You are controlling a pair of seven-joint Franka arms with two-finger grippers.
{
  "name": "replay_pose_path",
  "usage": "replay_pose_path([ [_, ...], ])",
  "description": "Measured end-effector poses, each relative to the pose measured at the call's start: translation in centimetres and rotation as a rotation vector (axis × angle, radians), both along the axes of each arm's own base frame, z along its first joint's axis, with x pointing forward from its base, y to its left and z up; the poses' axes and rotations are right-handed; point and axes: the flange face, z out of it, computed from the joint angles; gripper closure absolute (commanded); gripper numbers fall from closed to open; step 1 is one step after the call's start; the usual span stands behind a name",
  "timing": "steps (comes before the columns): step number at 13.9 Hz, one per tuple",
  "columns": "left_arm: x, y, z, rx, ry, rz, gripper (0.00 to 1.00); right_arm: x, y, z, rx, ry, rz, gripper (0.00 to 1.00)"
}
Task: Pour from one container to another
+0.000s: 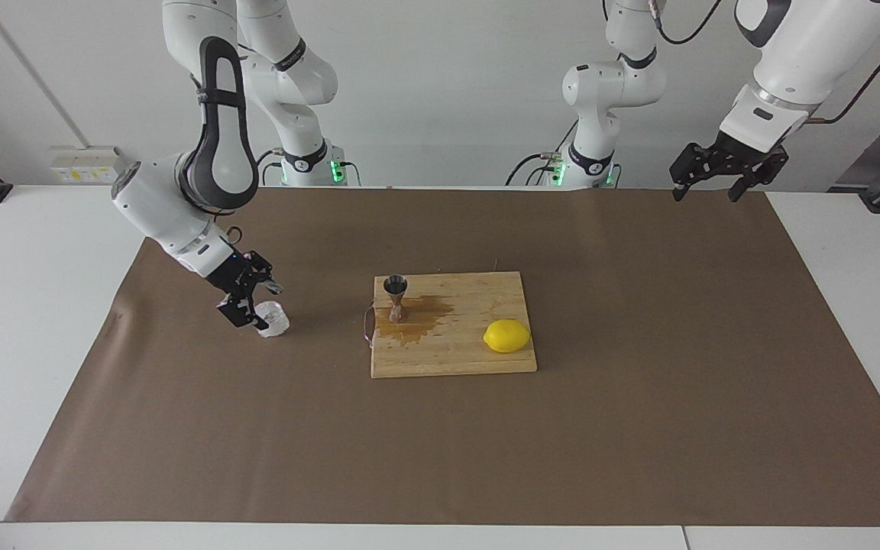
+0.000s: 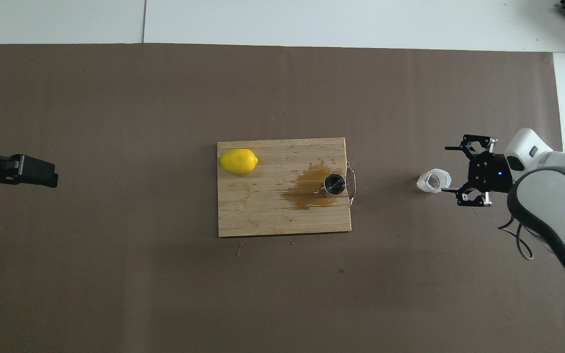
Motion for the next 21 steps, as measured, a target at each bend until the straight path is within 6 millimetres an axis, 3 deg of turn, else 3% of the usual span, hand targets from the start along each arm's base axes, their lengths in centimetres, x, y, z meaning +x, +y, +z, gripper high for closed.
replay_pose_path([
  [3,0.0,0.0,0.0,0.0,0.0,0.0,0.0,1.7,-0.3,7.1,-0.08,-0.07,-0.048,0.0],
  [6,0.0,0.0,0.0,0.0,0.0,0.0,0.0,2.7,-0.1,11.6,-0.052,-0.057,-0.198,0.0],
  [11,0.0,0.0,0.0,0.0,0.0,0.0,0.0,3.4,1.7,15.6,-0.068,0.05,-0.462,0.0],
  [15,0.0,0.0,0.0,0.0,0.0,0.0,0.0,3.5,4.2,18.2,-0.035,0.154,-0.769,0.0],
  [21,0.0,0.0,0.0,0.0,0.0,0.0,0.0,2.6,4.7,21.8,0.085,0.351,-1.257,0.0],
])
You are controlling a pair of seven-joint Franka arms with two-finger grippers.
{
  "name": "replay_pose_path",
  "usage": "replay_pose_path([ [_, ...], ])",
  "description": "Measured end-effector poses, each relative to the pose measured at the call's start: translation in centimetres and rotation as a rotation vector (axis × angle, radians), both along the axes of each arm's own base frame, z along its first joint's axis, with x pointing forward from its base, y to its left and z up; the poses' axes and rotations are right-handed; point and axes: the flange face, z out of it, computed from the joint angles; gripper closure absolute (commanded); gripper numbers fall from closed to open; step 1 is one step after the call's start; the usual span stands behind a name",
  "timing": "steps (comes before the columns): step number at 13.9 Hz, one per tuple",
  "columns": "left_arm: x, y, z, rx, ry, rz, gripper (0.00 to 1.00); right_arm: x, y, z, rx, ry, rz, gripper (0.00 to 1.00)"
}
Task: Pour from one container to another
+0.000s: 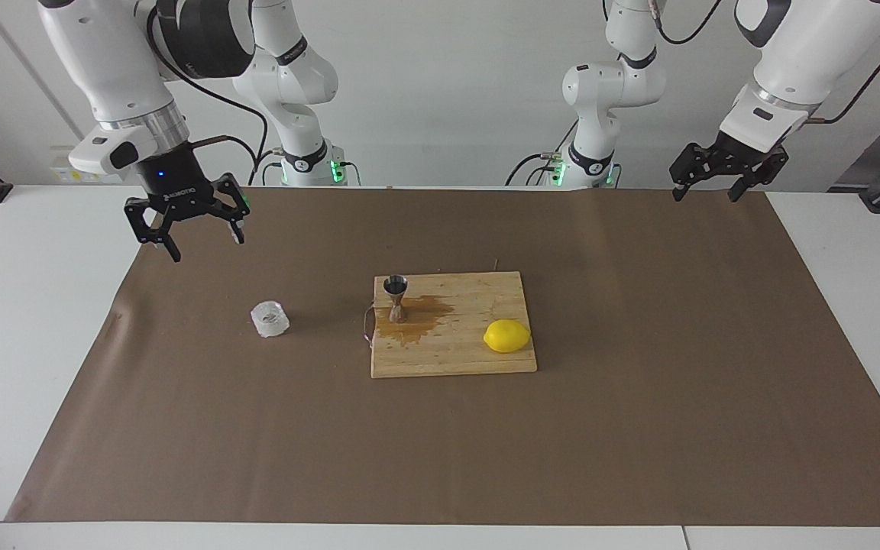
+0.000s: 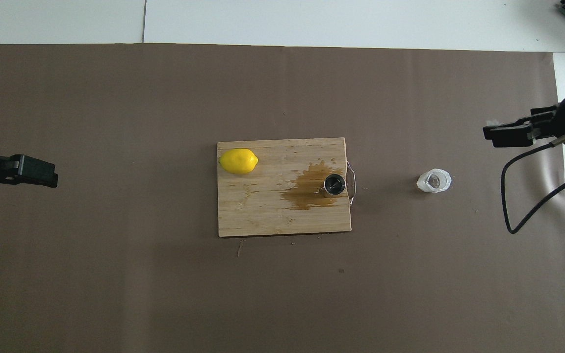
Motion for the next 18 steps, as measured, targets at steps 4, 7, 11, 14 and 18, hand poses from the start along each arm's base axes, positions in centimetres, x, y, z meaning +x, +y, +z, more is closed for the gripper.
replay_pose_path([
  [4,0.0,0.0,0.0,0.0,0.0,0.0,0.0,-0.4,-0.1,2.2,0.027,0.029,-0.168,0.0],
  [7,0.0,0.0,0.0,0.0,0.0,0.0,0.0,-0.7,0.3,2.6,0.029,0.062,-0.266,0.0],
  [11,0.0,0.0,0.0,0.0,0.0,0.0,0.0,-0.9,0.5,2.5,0.03,0.081,-0.317,0.0],
  [14,0.0,0.0,0.0,0.0,0.0,0.0,0.0,-1.0,0.5,2.5,0.009,0.083,-0.322,0.0],
  [18,0.0,0.0,0.0,0.0,0.0,0.0,0.0,-1.5,0.6,2.3,-0.084,0.108,-0.319,0.0],
])
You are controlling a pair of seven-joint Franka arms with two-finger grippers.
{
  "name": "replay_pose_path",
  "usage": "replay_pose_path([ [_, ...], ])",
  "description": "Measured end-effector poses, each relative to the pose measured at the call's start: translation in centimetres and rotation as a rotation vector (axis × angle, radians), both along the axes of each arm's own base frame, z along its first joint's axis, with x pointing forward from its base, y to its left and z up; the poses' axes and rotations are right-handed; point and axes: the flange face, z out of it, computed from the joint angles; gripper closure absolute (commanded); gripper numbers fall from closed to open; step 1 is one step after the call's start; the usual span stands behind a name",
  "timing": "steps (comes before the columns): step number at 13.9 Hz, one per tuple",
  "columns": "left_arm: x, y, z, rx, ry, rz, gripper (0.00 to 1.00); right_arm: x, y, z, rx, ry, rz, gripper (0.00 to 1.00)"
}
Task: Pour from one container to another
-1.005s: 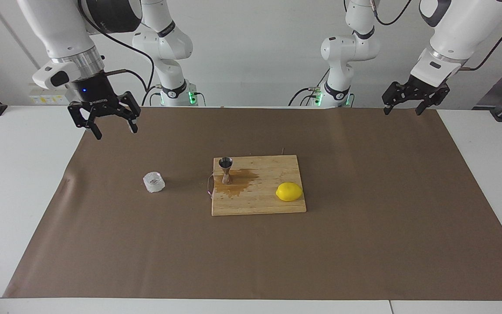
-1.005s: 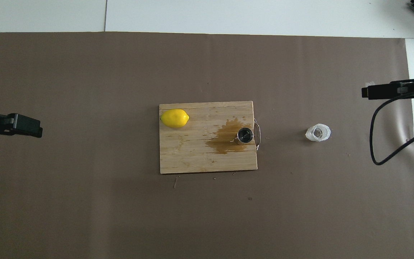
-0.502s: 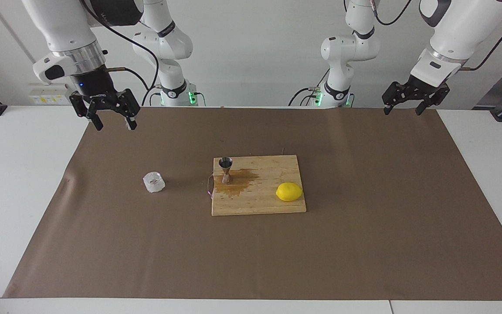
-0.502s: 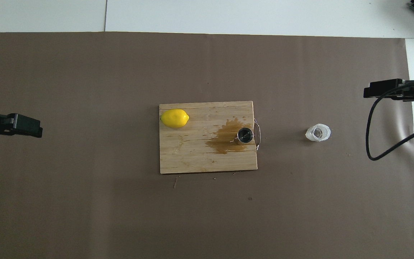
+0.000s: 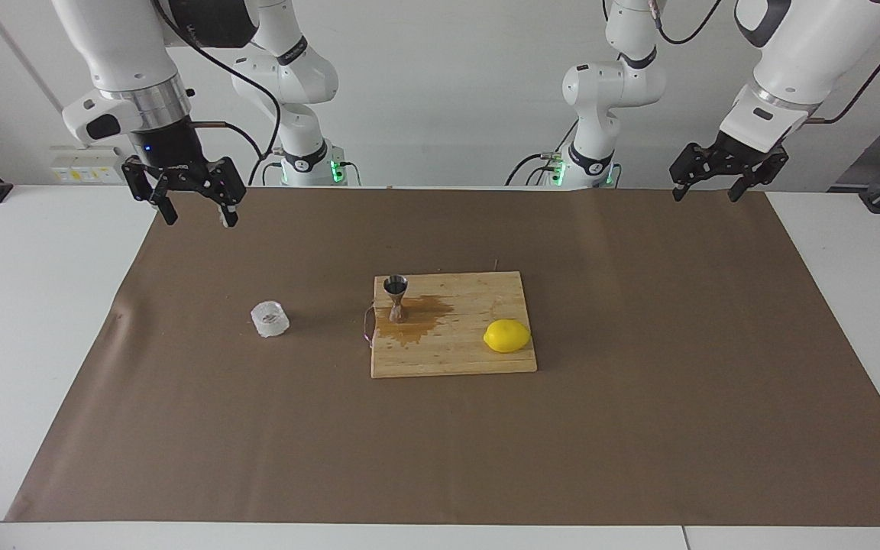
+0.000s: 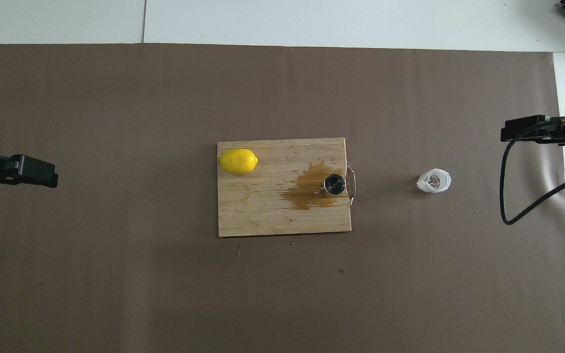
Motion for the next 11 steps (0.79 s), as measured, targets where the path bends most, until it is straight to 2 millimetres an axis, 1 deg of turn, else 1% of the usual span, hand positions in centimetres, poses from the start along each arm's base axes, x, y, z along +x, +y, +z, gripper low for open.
replay_pose_path([
  [3,0.0,0.0,0.0,0.0,0.0,0.0,0.0,-0.3,-0.63,-0.14,-0.005,0.028,-0.013,0.0],
  [11,0.0,0.0,0.0,0.0,0.0,0.0,0.0,-0.87,-0.7,-0.86,0.002,0.063,-0.073,0.0],
])
